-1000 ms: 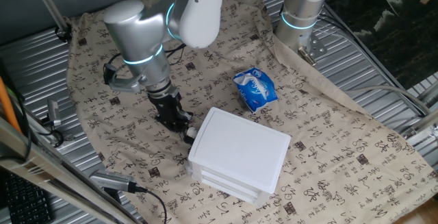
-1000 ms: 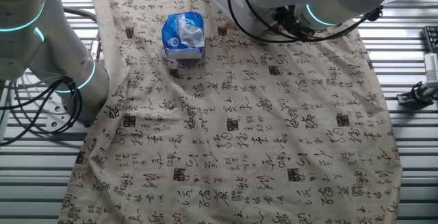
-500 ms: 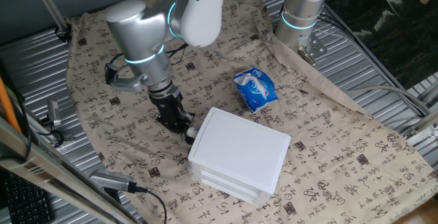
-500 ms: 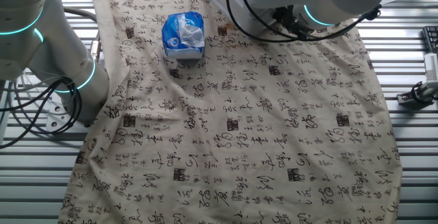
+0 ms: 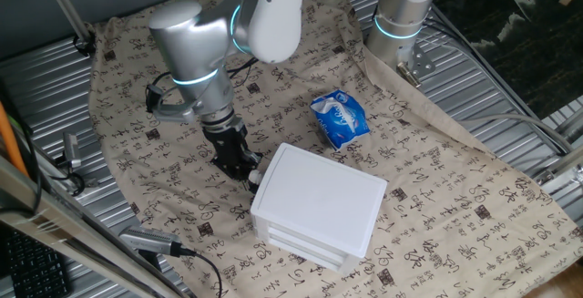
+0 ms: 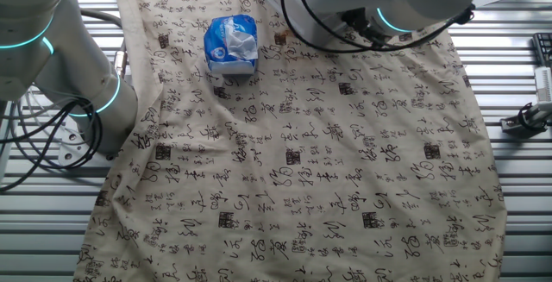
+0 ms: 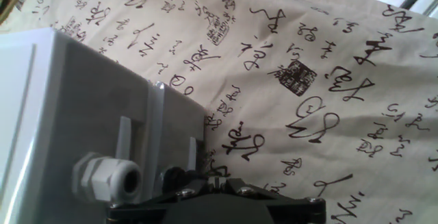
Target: Put things in the drawer
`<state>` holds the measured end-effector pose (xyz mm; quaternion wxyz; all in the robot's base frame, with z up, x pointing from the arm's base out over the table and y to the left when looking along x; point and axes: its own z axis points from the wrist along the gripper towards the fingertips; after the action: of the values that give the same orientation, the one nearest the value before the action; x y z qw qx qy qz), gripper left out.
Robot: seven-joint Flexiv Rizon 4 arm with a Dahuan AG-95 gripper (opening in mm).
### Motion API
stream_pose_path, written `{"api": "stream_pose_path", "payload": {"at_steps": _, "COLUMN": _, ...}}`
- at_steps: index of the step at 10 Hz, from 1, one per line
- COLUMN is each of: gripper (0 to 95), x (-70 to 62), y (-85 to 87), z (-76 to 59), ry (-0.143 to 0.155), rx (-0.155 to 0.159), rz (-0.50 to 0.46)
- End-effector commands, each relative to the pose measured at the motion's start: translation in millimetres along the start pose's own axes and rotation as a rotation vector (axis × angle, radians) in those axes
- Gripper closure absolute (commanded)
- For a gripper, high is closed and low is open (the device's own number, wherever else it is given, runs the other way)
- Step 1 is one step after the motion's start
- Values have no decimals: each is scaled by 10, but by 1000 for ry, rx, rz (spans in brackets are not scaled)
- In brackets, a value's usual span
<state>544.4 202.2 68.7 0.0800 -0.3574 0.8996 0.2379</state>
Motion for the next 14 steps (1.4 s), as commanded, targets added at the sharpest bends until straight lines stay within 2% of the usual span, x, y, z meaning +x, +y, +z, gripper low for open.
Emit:
{"api": "stream_pose_path", "payload": {"at_steps": 1, "gripper": 950, "x": 0, "y": 2, "z": -3, "ry": 7, "rx": 4, "rz": -5}}
{"api": "stream_pose_path", "payload": {"at_steps": 3, "gripper": 950, "x": 13, "y": -16, "z": -22, "ry": 16, "rx": 12, "rz": -22}}
{"api": "stream_pose_path", "payload": {"at_steps": 5, "gripper": 950, "x": 64, "y": -121, "z": -103, "ry": 20, "rx": 8, "rz": -50}}
{"api": "stream_pose_path", "payload": {"at_steps": 6, "gripper": 950, "x": 85, "y": -212, "z": -160, "ry": 31, "rx": 21, "rz": -69}}
{"api": "stream_pose_path", "payload": {"at_steps": 7, "gripper": 950, "x": 94, "y": -286, "z": -211, "ry": 56, "rx": 66, "rz": -65}}
{"api": "stream_pose_path", "payload": {"at_steps": 8, "gripper": 950, "x": 66, "y": -434, "z": -343, "ry": 167, "rx": 217, "rz": -97}}
{"api": "stream_pose_path", "payload": {"at_steps": 9, "gripper": 950, "x": 11, "y": -550, "z": -450, "ry": 242, "rx": 315, "rz": -144}}
{"api": "stream_pose_path", "payload": {"at_steps": 10, "gripper": 950, "x": -56, "y": -671, "z": -566, "ry": 287, "rx": 381, "rz": -176}}
{"api": "stream_pose_path", "payload": {"at_steps": 11, "gripper": 950, "x": -93, "y": -737, "z": -657, "ry": 312, "rx": 425, "rz": -185}}
{"api": "stream_pose_path", "payload": {"at_steps": 12, "gripper": 950, "x": -113, "y": -788, "z": -774, "ry": 351, "rx": 501, "rz": -163}}
{"api": "stream_pose_path", "payload": {"at_steps": 13, "gripper": 950, "x": -91, "y": -807, "z": -875, "ry": 350, "rx": 526, "rz": -50}}
{"api": "stream_pose_path", "payload": {"at_steps": 14, "gripper": 950, "x": -65, "y": -811, "z": -910, "ry": 340, "rx": 516, "rz": 20}}
